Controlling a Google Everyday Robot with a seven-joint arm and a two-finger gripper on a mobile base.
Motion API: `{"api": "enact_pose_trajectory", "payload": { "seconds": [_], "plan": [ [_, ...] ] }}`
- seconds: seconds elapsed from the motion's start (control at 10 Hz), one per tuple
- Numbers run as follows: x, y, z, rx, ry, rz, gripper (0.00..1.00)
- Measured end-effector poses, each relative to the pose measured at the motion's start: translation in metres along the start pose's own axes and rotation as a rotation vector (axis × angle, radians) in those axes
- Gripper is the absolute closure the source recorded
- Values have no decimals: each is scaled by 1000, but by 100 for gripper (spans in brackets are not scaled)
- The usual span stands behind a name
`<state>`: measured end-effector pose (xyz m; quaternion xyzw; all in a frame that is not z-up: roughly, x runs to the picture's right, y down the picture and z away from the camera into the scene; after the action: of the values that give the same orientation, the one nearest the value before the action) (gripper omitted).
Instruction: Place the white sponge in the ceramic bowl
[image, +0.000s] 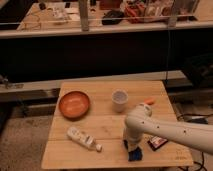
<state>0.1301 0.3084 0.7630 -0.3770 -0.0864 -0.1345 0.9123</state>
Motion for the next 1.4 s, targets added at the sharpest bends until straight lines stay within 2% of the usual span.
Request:
{"api": "enact_pose_trajectory", "payload": {
  "seconds": [0.2, 0.3, 0.7, 0.8, 0.9, 1.0, 1.1, 1.3, 1.4],
  "plan": [
    [0, 0, 0, 1, 0, 1, 99],
    [0, 0, 0, 1, 0, 2, 93],
    [1, 0, 0, 1, 0, 2, 53],
    [1, 0, 0, 1, 0, 2, 45],
    [1, 0, -1, 2, 1, 0, 32],
    [2, 1, -3, 3, 4, -16, 25],
    [-3, 3, -10, 4, -5, -52, 21],
    [-18, 4, -36, 13, -29, -134, 20],
    [-21, 5, -42, 14, -43, -162, 20]
  ]
}}
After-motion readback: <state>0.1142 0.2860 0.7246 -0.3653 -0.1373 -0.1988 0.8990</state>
